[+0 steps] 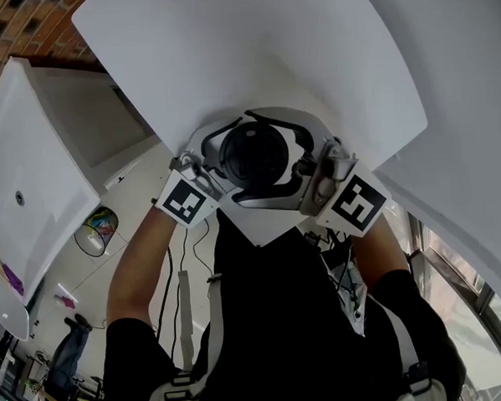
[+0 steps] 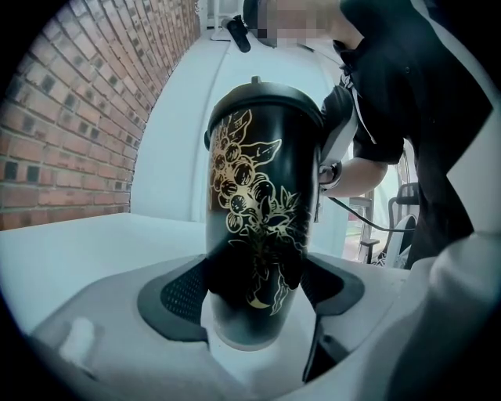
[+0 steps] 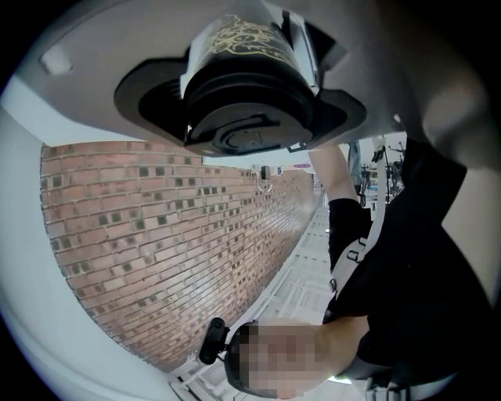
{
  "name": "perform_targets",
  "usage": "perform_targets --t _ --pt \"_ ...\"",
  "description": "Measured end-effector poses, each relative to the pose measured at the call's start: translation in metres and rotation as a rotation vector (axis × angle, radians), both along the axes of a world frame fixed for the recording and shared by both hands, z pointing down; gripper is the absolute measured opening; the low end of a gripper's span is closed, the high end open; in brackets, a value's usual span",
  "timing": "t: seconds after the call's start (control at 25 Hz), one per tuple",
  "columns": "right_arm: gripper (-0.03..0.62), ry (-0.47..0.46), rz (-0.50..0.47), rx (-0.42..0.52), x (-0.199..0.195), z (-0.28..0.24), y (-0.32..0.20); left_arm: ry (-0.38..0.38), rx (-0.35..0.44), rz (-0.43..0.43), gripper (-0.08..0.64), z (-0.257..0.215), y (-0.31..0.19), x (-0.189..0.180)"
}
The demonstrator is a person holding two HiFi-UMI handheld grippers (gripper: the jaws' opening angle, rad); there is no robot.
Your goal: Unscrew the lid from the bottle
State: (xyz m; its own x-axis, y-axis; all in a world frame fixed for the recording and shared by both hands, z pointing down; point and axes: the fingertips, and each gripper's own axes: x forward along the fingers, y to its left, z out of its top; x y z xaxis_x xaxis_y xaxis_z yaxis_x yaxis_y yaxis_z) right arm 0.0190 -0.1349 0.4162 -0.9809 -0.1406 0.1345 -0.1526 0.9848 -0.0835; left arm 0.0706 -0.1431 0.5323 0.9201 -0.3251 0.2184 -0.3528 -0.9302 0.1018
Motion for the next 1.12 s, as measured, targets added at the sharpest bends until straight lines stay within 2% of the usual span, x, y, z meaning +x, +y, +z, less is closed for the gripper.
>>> perform_targets --t 0.12,0.16,0.32,0.56,0.64,0.72,0.88,1.12 --pt "0.480 0.025 0.036 0.030 -0.001 0.002 -0.001 0.000 -0.005 0.008 0.376 0.001 0.001 0.000" --pt "0.521 0.021 0.077 0.030 0.000 0.002 -0.004 0.000 -0.003 0.012 0.376 0.000 0.001 0.001" --pt "0.534 -0.085 0.320 -0.001 0.008 -0.014 -0.017 0.001 0.011 0.026 0.376 -0.003 0.001 -0.002" --pt "0.511 -0.005 0.585 0.039 0.001 -0.004 -0.017 0.003 0.004 0.020 0.376 -0.002 0.001 0.000" --pt "0.511 -0.006 0.630 0.044 -0.002 -0.006 -0.023 0.000 0.004 0.020 0.376 -0.001 0.000 -0.001" --pt "0.489 0.008 0.625 0.056 -0.005 -0.005 -0.026 -0.003 -0.007 0.015 0.376 0.001 0.000 -0.002" --pt "0.486 0.043 0.568 0.096 -0.007 -0.004 -0.024 0.004 -0.013 0.009 0.376 0.000 0.001 0.000" --pt "0.489 0.028 0.367 0.099 -0.009 -0.003 -0.015 0.004 -0.027 0.006 0.376 0.002 0.001 0.001"
